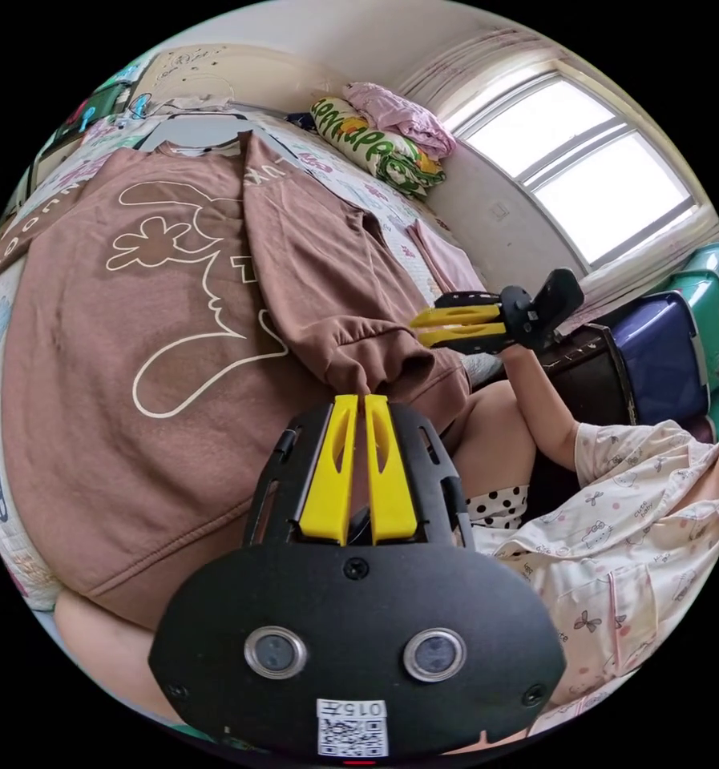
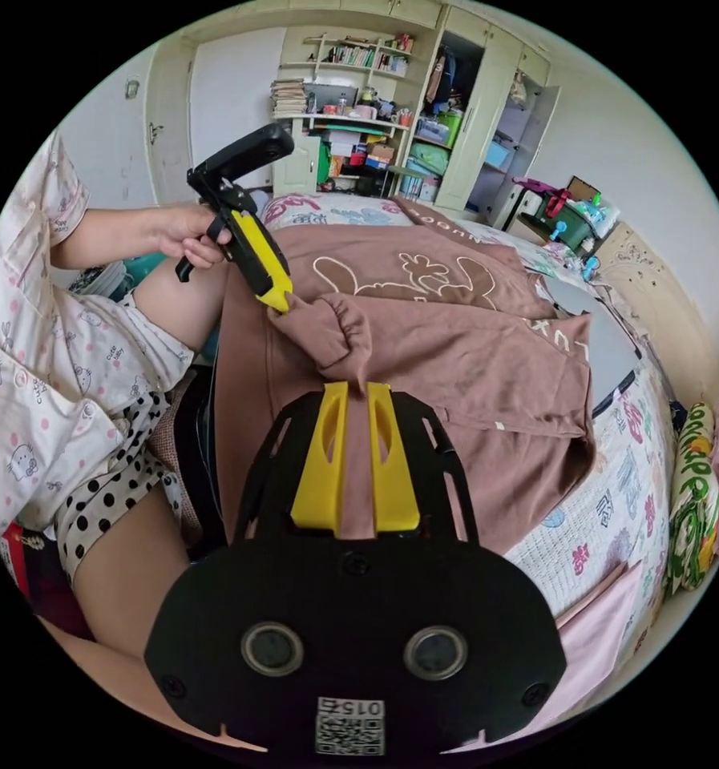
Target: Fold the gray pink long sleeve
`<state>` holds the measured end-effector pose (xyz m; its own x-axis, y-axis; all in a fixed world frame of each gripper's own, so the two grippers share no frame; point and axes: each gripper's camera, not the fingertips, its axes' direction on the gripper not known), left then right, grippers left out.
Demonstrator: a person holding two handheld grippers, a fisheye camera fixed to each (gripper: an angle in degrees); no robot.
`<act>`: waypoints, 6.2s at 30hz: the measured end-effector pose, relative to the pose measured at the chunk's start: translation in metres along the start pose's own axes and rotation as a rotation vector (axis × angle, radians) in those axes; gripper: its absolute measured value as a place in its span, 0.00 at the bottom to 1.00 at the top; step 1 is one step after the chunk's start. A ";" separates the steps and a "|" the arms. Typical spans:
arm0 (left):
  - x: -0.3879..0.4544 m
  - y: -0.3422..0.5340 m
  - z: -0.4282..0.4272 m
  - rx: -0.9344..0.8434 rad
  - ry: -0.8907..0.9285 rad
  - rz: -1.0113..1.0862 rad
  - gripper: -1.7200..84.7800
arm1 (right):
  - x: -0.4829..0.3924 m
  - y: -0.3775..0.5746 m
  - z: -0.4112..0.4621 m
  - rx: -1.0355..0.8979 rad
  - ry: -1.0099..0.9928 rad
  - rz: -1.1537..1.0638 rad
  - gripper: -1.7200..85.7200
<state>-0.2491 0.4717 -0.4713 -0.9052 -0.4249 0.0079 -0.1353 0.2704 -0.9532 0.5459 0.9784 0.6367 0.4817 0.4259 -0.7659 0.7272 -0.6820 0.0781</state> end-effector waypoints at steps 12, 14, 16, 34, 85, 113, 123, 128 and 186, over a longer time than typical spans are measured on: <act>-0.020 0.014 -0.006 -0.040 0.102 0.061 0.02 | 0.200 -0.051 -0.166 0.438 -0.101 0.903 0.11; -0.025 0.005 -0.027 0.042 0.140 0.094 0.02 | 0.243 -0.035 -0.165 0.461 -0.177 1.169 0.11; -0.033 -0.012 -0.045 0.114 0.129 0.091 0.02 | 0.264 -0.033 -0.164 0.492 -0.227 1.285 0.12; -0.178 -0.389 0.094 0.242 -0.106 -0.147 0.13 | 0.352 -0.163 -0.189 0.398 -0.221 1.366 0.06; -0.020 -0.021 0.093 0.197 0.003 -0.200 0.13 | -0.021 -0.094 -0.002 0.135 0.018 1.176 0.15; -0.019 -0.010 0.123 0.109 -0.027 -0.129 0.01 | -0.001 0.049 0.207 -0.098 0.167 0.989 0.02; -0.029 0.022 0.129 0.169 -0.004 -0.122 0.01 | -0.027 0.070 0.282 -0.194 0.388 0.787 0.02; -0.046 0.037 0.132 0.178 0.056 -0.149 0.01 | -0.021 0.098 0.303 -0.156 0.379 0.815 0.02; -0.471 0.131 -0.135 0.962 -0.344 -0.930 0.13 | 0.129 0.022 0.288 -0.239 0.162 0.762 0.01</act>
<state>0.1053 0.8244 -0.5587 -0.4730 -0.3462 0.8102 -0.1730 -0.8652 -0.4707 0.4828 0.8473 0.3553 0.9376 -0.0105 -0.3475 0.2475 -0.6819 0.6883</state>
